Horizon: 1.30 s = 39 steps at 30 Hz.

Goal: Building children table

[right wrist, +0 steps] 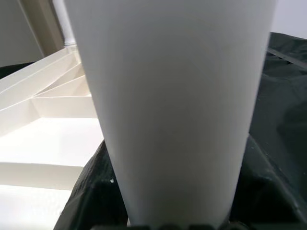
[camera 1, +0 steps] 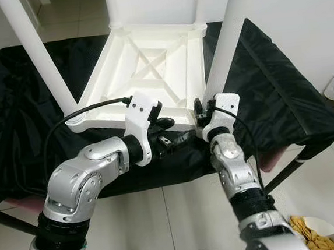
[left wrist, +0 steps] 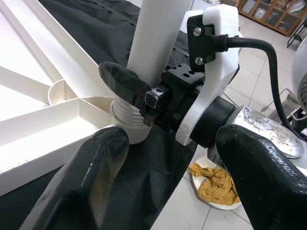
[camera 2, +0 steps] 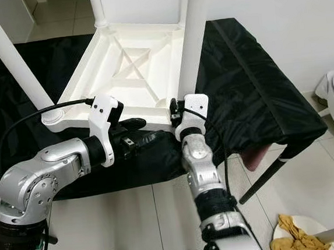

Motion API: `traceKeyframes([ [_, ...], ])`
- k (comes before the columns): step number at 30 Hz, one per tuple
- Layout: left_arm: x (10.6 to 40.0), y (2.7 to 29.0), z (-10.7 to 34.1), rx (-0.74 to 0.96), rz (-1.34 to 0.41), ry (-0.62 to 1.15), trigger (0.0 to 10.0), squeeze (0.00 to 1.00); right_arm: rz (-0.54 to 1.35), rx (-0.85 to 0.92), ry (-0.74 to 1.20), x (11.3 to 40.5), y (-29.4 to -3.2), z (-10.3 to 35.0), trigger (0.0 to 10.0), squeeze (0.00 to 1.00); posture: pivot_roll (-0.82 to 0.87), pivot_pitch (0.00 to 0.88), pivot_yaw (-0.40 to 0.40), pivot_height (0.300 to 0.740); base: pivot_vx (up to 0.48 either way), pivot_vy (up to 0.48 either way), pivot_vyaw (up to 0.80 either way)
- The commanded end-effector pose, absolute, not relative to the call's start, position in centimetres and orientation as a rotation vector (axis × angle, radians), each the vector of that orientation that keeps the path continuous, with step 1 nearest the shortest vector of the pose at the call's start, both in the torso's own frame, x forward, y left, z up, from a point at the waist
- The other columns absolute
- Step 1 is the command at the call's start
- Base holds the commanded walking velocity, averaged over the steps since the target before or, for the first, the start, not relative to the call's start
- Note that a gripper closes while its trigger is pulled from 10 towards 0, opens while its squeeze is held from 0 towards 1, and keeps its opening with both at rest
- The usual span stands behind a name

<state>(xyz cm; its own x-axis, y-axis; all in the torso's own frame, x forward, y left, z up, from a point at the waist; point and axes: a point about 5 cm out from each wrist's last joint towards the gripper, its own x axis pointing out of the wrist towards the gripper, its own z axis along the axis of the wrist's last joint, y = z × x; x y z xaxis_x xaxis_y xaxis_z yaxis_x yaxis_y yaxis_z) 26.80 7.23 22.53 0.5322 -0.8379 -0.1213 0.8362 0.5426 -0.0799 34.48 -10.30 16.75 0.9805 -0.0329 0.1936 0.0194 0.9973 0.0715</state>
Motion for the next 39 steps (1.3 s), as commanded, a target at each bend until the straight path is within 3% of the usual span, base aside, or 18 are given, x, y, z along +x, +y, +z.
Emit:
traceKeyframes([
  [1,26.7,7.0,22.5,-0.01,-1.015,0.156,10.0,0.0,-0.063,0.101,-0.108,34.2,-10.7,15.0,0.0,0.0,-0.06,0.104,0.03,0.74,0.0,0.0,0.0],
  [6,26.7,6.9,22.5,-0.014,-1.015,0.156,10.0,0.0,-0.073,0.098,-0.085,34.1,-10.9,14.8,0.0,0.0,-0.05,0.104,0.028,0.74,0.0,0.0,0.0],
  [7,26.7,6.9,22.5,-0.014,-1.015,0.156,10.0,0.0,-0.064,0.102,-0.077,34.1,-10.9,14.8,10.0,0.0,-0.05,0.103,0.028,0.74,0.0,0.0,0.0],
  [12,26.6,7.0,22.4,-0.015,-1.015,0.158,10.0,0.0,-0.045,0.104,-0.073,34.2,-11.1,14.9,10.0,0.03,-0.05,0.101,0.026,0.74,0.0,0.0,0.0],
  [13,26.6,7.0,22.4,-0.015,-1.014,0.158,10.0,0.0,-0.04,0.104,-0.075,34.3,-11.3,15.0,10.0,1.0,-0.05,0.1,0.027,0.74,0.0,0.0,0.0],
  [28,26.6,7.1,22.5,-0.009,-1.01,0.159,10.0,0.0,0.259,0.022,-0.099,35.9,-14.4,16.3,10.0,1.0,-0.04,0.086,0.02,0.74,0.0,0.0,0.0],
  [29,26.5,7.1,22.5,-0.005,-1.016,0.158,10.0,0.0,0.419,0.019,-0.113,35.9,-14.3,16.9,10.0,0.0,-0.04,0.082,0.024,0.74,0.0,0.0,0.0],
  [39,26.5,6.9,22.6,0.0,-1.026,0.159,10.0,0.0,0.689,-0.069,-0.109,36.4,-15.2,17.5,10.0,0.0,-0.03,0.074,0.027,0.74,0.0,0.0,0.0],
])
